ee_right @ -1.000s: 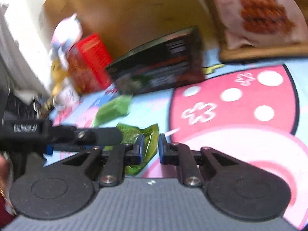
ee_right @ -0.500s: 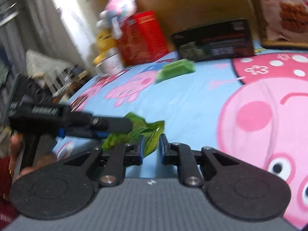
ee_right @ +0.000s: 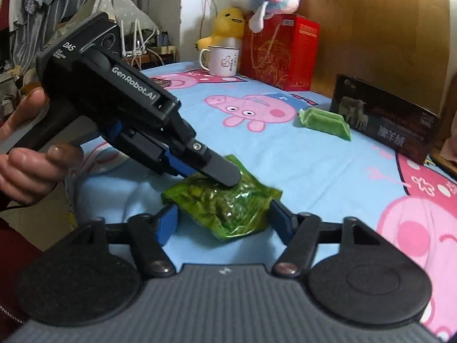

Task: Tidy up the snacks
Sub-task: 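Grasp the olive-green translucent packet with the left gripper, then carry the olive-green packet into the tin box and open the left gripper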

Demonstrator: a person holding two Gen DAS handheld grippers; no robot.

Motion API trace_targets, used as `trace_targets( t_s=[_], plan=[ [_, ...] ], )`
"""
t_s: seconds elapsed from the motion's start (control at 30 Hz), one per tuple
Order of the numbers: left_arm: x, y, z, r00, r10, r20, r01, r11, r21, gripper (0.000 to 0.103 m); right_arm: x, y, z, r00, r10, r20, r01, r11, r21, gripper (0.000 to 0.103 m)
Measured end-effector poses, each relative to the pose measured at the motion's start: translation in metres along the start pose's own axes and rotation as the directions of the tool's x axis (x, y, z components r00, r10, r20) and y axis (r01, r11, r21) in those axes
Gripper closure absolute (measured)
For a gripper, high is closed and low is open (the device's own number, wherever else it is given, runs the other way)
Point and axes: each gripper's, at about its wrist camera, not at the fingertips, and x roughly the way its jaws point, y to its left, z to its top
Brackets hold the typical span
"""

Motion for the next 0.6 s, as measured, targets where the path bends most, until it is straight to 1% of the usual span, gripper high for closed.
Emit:
trace_targets(
  t_s=[0.03, 0.07, 0.1, 0.23, 0.4, 0.6],
  plan=[
    [-0.001, 0.002, 0.001, 1.000, -0.009, -0.009, 0.009, 1.000, -0.008, 0.082, -0.001, 0.003, 0.001, 1.000, 0.004, -0.001, -0.004, 1.000, -0.010, 0.047],
    [-0.001, 0.003, 0.001, 1.000, -0.019, -0.022, 0.019, 1.000, -0.012, 0.082, -0.001, 0.004, 0.001, 1.000, 0.000, -0.003, 0.000, 1.000, -0.015, 0.049],
    [-0.002, 0.003, 0.001, 0.999, -0.023, -0.029, 0.022, 1.000, -0.009, 0.082, -0.001, 0.005, 0.001, 1.000, 0.006, -0.002, -0.006, 1.000, -0.018, 0.052],
    [-0.007, 0.002, 0.001, 0.999, -0.026, -0.037, 0.025, 1.000, -0.006, 0.082, -0.002, 0.007, 0.000, 1.000, 0.027, 0.010, -0.027, 1.000, -0.012, 0.059],
    [-0.010, -0.009, 0.015, 1.000, -0.021, -0.020, 0.022, 0.999, 0.029, 0.082, -0.003, 0.007, 0.005, 0.999, 0.011, 0.053, -0.010, 0.999, -0.032, 0.062],
    [-0.001, -0.036, 0.054, 1.000, -0.016, 0.005, 0.015, 0.992, 0.128, 0.081, 0.000, -0.008, 0.025, 0.990, -0.063, 0.126, 0.070, 0.996, -0.048, 0.063]
  ],
)
